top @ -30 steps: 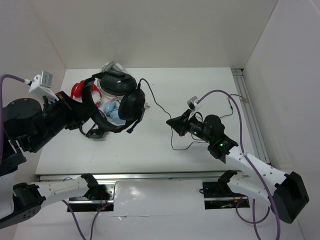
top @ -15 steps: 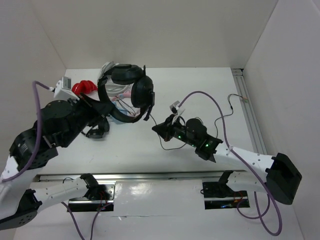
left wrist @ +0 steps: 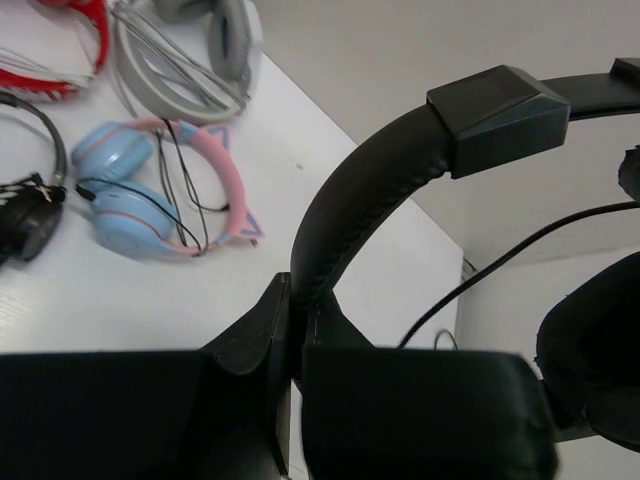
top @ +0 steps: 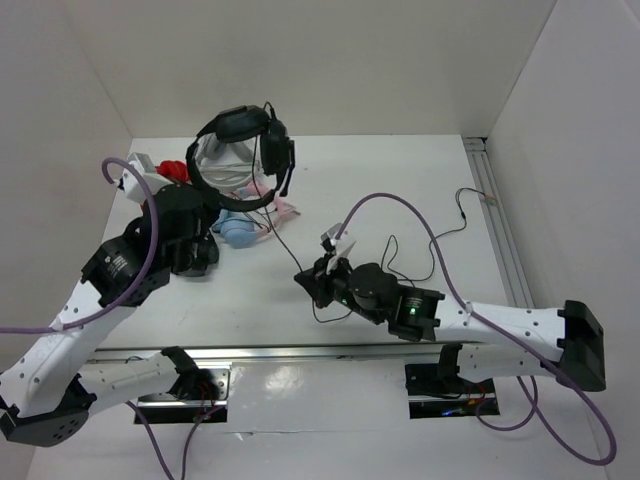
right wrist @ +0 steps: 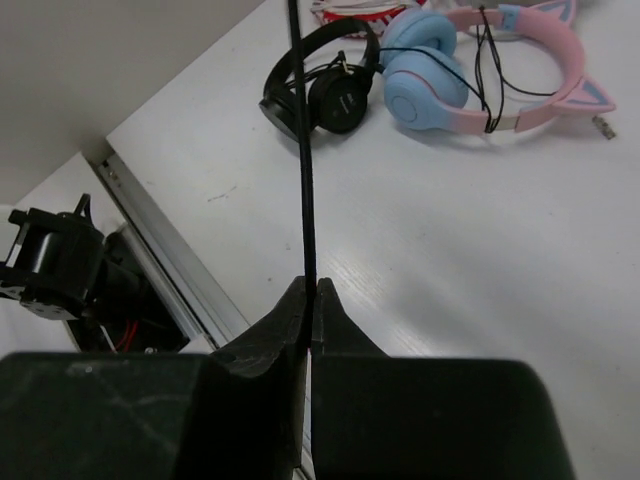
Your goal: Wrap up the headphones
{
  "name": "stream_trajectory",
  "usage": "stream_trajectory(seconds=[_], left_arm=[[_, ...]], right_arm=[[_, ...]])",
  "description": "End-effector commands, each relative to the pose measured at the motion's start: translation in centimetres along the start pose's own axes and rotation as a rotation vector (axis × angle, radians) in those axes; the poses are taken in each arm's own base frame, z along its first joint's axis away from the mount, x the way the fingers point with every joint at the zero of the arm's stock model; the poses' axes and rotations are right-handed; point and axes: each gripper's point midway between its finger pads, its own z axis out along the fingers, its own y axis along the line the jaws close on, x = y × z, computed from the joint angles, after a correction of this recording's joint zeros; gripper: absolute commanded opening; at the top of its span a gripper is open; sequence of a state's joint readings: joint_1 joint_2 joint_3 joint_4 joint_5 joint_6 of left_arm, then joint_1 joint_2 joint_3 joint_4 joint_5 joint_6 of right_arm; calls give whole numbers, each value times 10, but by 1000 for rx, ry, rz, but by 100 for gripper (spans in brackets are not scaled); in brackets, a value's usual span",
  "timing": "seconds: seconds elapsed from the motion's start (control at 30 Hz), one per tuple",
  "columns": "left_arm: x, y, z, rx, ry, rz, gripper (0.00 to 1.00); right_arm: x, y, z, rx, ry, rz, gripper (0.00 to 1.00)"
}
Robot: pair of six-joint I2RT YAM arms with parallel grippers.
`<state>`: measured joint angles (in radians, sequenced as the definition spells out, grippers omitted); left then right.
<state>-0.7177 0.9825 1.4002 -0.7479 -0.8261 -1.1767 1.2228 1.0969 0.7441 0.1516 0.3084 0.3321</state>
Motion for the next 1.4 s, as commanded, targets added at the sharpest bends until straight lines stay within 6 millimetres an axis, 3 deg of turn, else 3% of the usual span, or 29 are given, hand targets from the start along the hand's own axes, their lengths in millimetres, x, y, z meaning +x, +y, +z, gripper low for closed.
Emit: stream_trajectory(seconds=[0.0, 0.1, 0.23, 0.4, 0.43, 0.63, 0.77, 0.9, 1.13, 1.27, 1.33, 1.37], left_arm=[[-33, -6, 5, -6, -134, -52, 0], [-41, -4, 13, -41, -172, -1, 0], [-43, -11, 21, -27, -136, 50, 0], [-48, -2, 33, -97, -175, 104, 0], [-46, 2, 40, -126, -180, 133, 0], [-16, 36, 59, -303, -109, 300, 0], [12, 49, 74, -378, 3, 454, 0], [54, 48, 80, -316, 175, 641, 0], [135, 27, 49, -11, 506, 919, 0], [145, 38, 29, 22, 576, 981, 0], [138, 39, 20, 47, 577, 977, 0], [145, 38, 12, 94, 620, 987, 0]], right_arm=[[-16, -11, -19, 84, -44, -8, 0], [-11, -4, -26, 53, -19, -27, 0], [-12, -14, -30, 123, -9, -45, 0], [-21, 15, -36, 6, -3, -45, 0], [-30, 21, -41, -12, -14, -53, 0], [-66, 51, -53, -74, -34, -84, 0], [-92, 54, -52, -48, -53, -142, 0], [-116, 36, -51, 86, -56, -267, 0], [-123, -13, -56, 347, 23, -573, 0], [-116, -39, -65, 471, 55, -661, 0], [-120, -44, -68, 512, 28, -644, 0], [-129, -49, -73, 564, -35, -621, 0]])
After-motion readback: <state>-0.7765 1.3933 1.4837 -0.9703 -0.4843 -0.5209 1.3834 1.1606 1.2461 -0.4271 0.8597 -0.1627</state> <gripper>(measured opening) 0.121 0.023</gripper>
